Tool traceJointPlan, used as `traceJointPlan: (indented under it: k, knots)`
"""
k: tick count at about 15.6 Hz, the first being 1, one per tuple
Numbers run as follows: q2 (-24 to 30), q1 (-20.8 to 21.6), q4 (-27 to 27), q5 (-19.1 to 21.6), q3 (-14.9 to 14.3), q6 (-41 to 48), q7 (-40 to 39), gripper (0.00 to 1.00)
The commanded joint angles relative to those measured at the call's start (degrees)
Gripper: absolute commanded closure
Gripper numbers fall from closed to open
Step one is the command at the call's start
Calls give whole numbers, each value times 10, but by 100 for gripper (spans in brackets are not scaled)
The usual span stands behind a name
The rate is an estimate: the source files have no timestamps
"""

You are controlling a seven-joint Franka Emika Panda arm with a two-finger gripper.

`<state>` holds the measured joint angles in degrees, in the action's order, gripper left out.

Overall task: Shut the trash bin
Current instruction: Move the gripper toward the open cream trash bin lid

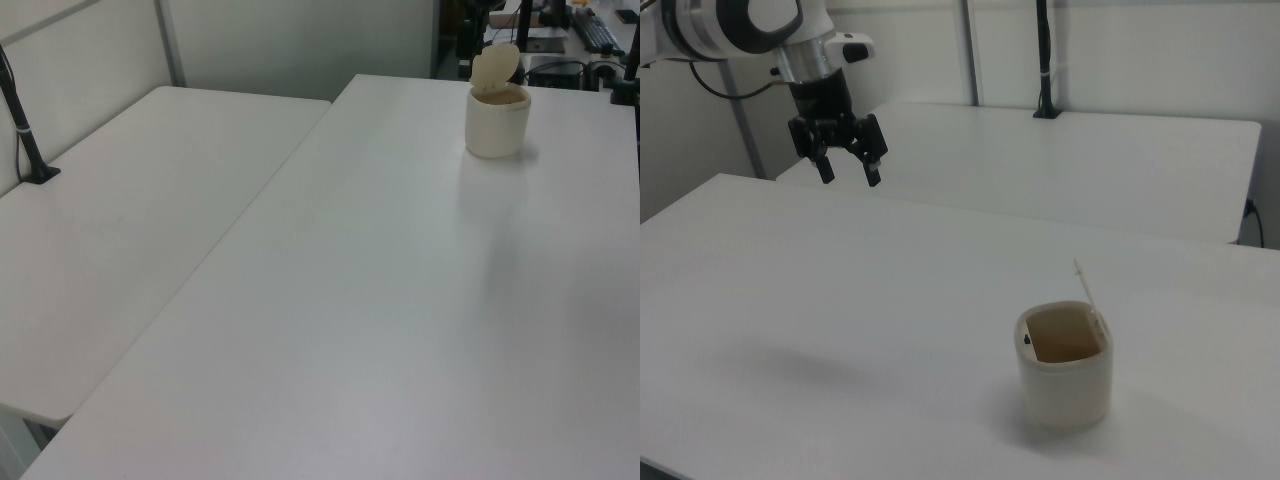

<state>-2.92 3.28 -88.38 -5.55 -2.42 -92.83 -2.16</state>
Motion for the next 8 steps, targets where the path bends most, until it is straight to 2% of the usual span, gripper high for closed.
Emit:
traceJointPlan:
  k: [1,3,4,5,8]
  knots:
    - [14,2,-11,13,-3,12,-15,49]
    - [14,2,-11,22,-4,12,-16,82]
    - [14,2,-11,23,-4,12,-16,96]
    - [14,2,-11,24,-4,12,-16,100]
    - [14,2,-11,24,-4,12,-18,100]
